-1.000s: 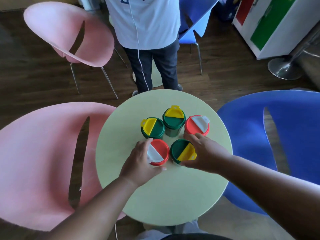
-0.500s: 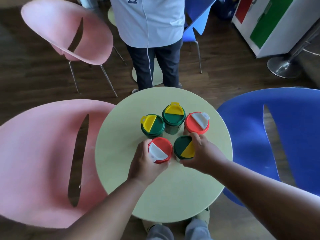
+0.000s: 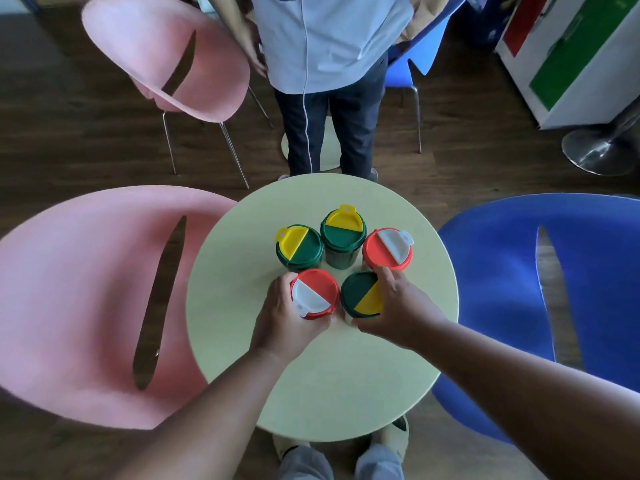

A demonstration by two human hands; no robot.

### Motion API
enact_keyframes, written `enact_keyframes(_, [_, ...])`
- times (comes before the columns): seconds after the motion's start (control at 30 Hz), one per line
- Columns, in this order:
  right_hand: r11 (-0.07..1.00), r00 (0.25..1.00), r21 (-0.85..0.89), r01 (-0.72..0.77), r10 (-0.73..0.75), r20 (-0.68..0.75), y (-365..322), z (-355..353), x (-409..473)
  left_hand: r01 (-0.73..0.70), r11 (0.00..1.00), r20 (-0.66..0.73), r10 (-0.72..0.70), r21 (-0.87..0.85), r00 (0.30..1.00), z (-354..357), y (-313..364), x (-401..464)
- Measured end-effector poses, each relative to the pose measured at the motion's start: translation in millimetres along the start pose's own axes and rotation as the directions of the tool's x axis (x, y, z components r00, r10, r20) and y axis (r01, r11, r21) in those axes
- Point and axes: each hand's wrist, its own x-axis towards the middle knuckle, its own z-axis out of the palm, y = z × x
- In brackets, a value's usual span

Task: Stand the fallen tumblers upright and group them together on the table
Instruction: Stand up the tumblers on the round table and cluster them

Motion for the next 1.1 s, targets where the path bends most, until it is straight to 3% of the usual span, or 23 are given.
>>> enact_keyframes(0.47, [1.0, 1.0, 0.029, -0.01, 0.011, -0.019, 6.0, -1.8, -3.8, -0.06, 0.994, 0.09, 0.052, 0.093, 0.995, -5.4, -3.9, 7.9])
enact_keyframes(0.7, [1.0, 1.0, 0.019, -0.011, 0.011, -0.027, 6.9, -0.5, -5.0, -0.148, 0.975, -0.216, 0.182, 0.164, 0.959, -25.2, -0.6, 49.1])
enact_keyframes(0.8, [1.0, 0.999, 0.018, -0.018, 0.018, -0.028, 5.5, -0.7, -4.0, -0.043, 0.983, 0.008, 0.042, 0.178, 0.999, -33.8, 2.3, 81.7])
enact_keyframes(0.9, [0.999, 0.999, 0.03, -0.031, 0.032, -0.031, 4.7, -1.4, -2.6, 0.078, 0.987, 0.237, -0.11, 0.14, 0.965, -35.1, 7.8, 98.5])
enact_keyframes(0.97, [0.999, 0.999, 0.031, -0.033, 0.034, -0.028, 4.4, -1.8, -1.9, 0.107, 0.981, 0.252, -0.146, 0.16, 0.957, -32.3, 11.3, 102.0])
enact_keyframes(1.1, [0.999, 0.999, 0.02, -0.035, 0.035, -0.019, 3.2, -2.2, -1.0, 0.141, 0.968, 0.148, -0.173, 0.207, 0.974, -26.4, 16.2, 102.0])
